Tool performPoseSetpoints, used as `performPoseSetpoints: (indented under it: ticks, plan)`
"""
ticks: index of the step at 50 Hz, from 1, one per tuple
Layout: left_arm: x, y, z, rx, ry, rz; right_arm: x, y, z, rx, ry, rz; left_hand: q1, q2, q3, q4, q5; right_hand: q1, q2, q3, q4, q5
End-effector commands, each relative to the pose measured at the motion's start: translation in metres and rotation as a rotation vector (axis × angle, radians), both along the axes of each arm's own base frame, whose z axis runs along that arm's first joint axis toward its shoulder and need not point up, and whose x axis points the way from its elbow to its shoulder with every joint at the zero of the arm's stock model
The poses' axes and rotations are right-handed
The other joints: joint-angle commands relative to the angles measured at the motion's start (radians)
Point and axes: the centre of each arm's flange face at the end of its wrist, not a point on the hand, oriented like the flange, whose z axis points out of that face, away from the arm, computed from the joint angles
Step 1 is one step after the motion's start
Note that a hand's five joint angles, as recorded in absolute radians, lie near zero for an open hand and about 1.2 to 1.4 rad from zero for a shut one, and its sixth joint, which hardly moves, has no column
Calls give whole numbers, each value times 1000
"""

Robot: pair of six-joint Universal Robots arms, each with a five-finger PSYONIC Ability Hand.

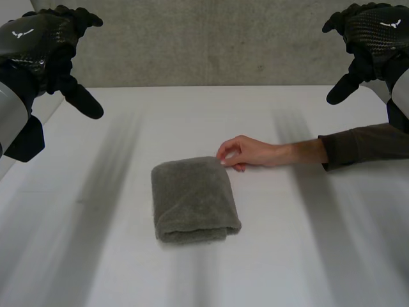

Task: Fold the towel.

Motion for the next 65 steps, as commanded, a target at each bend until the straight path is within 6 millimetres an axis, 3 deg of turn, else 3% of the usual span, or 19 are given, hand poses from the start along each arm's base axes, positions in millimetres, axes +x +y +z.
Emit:
performPoseSetpoints:
  ticks: [1,31,65]
  plan:
    - [0,1,1,-14,-15,0,-2,6,6,-18,-1,1,-3,10,15,19,-29,-74,-76,-42,-62,-72]
    - [3,11,11,-56,3,-4,-2,21,16,-46,-9,7,-3,10,15,19,-29,-74,-76,-42,-62,-72]
    - [10,20,23,-93,22,4,-9,38,41,-124,-32,1,-3,10,15,19,-29,-74,-76,-42,-62,-72]
